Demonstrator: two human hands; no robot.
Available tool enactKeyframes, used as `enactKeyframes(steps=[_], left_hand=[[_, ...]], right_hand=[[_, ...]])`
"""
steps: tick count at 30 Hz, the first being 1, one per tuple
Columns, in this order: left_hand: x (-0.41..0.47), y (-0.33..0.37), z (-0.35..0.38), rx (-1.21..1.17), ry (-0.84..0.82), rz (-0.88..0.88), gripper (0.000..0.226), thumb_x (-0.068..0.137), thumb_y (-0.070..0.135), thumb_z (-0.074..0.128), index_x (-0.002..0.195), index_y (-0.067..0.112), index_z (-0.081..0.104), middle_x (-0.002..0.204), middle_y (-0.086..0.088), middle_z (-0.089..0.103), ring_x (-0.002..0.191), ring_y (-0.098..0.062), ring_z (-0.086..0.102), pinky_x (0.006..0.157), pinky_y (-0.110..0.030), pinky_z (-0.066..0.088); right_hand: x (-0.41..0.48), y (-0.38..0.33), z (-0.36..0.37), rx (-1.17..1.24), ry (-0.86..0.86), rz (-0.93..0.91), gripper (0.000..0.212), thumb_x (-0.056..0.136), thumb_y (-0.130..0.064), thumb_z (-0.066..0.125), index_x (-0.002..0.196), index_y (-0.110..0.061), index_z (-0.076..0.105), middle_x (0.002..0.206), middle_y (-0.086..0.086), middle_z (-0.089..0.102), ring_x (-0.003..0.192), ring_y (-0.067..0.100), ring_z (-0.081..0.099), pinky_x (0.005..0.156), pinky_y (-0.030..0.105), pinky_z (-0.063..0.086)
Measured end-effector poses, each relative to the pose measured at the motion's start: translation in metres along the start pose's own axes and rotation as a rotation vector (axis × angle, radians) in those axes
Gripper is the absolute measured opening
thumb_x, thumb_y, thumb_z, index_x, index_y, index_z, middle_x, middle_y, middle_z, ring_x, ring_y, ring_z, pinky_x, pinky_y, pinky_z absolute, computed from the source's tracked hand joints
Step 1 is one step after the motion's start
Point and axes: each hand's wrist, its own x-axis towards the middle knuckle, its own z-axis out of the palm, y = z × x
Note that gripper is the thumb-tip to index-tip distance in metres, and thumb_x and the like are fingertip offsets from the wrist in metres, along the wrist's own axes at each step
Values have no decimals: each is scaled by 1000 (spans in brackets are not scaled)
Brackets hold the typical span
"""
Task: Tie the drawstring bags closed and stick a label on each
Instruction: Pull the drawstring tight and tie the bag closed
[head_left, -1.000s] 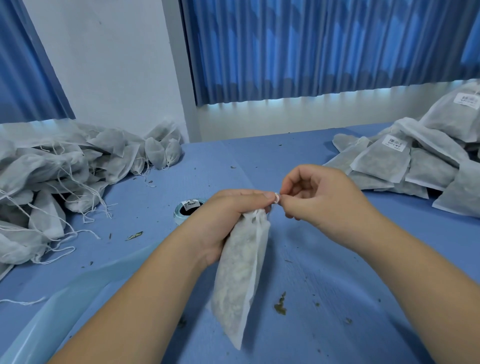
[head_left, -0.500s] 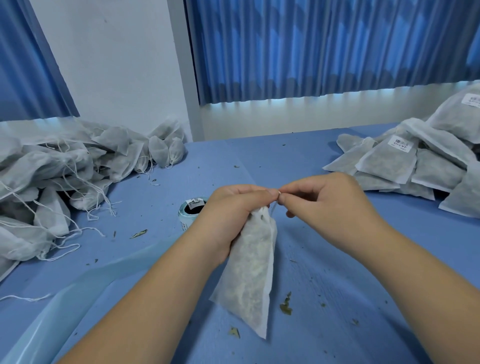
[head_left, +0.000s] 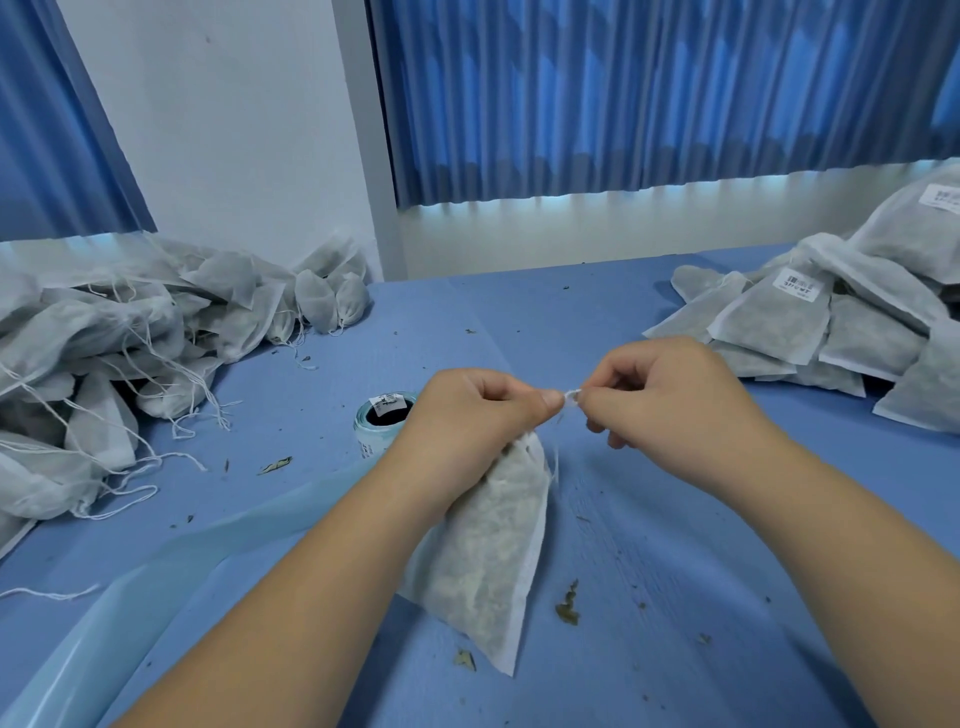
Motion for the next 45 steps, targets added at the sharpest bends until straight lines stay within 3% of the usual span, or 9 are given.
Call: enactKeyframes(steps=[11, 16, 20, 25, 30, 35, 40, 43, 45], left_hand=[[0, -2, -3, -25, -110, -85, 24, 85, 35, 73, 63, 27, 74, 46, 15, 43, 41, -5, 34, 42, -16, 32], [2, -1, -3, -13, -16, -20, 29, 85, 33, 74, 57, 26, 70, 50, 12, 47, 47, -7, 39, 45, -13, 33], [5, -5, -3, 84, 86, 29, 29, 86, 29, 74, 60, 22, 65, 43, 15, 48, 38, -3, 40, 40, -11, 33], [3, -6, 2, 51, -16, -12, 24, 87, 33, 73, 66, 21, 71, 57, 7, 55, 52, -9, 45, 51, -18, 38], [6, -4, 1, 84, 118, 16, 28, 89, 29, 71, 64, 18, 63, 41, 14, 45, 35, -2, 36, 37, -12, 31], [5, -6, 5, 127, 121, 61, 26, 89, 28, 71, 67, 18, 64, 44, 12, 49, 35, -3, 38, 38, -12, 32], [7, -8, 2, 151, 135, 75, 27, 90, 27, 69, 67, 17, 62, 48, 11, 52, 37, 0, 40, 41, -11, 34], [8, -9, -1, 157, 161, 86, 25, 90, 27, 70, 67, 18, 64, 43, 15, 51, 37, 1, 42, 41, -8, 33], [8, -10, 0, 170, 156, 88, 24, 89, 29, 70, 69, 17, 65, 44, 15, 51, 38, 1, 42, 42, -8, 34]], right_hand=[[1, -3, -2, 783, -131, 69, 9, 68, -9, 66, 61, -12, 63, 52, 0, 38, 47, 14, 32, 44, 22, 31], [-1, -6, -5, 1002, -293, 199, 11, 65, -12, 61, 55, -13, 57, 51, -4, 25, 42, 10, 21, 40, 21, 21], [-1, -6, -11, 925, -448, 372, 9, 63, -16, 55, 56, -15, 50, 57, -5, 14, 45, 10, 13, 40, 22, 17], [-1, -6, -5, 1034, -323, 292, 13, 69, -15, 64, 57, -15, 58, 50, -7, 16, 40, 8, 15, 38, 20, 17], [0, -4, -10, 1009, -427, 346, 9, 68, -19, 60, 61, -15, 55, 51, -7, 15, 39, 8, 16, 37, 21, 17], [1, -2, -19, 819, -504, 397, 20, 64, -28, 62, 55, -17, 48, 53, -7, 15, 40, 9, 15, 37, 21, 18], [0, 0, -16, 928, -525, 301, 43, 69, -21, 70, 76, -23, 28, 53, -7, 18, 43, 9, 22, 39, 21, 27], [-1, -2, -16, 838, -545, 339, 27, 69, -20, 70, 61, -20, 44, 53, -7, 17, 42, 10, 20, 38, 21, 25], [0, -1, -16, 836, -492, 349, 29, 68, -21, 66, 55, -22, 40, 52, -7, 17, 41, 10, 20, 38, 21, 24]])
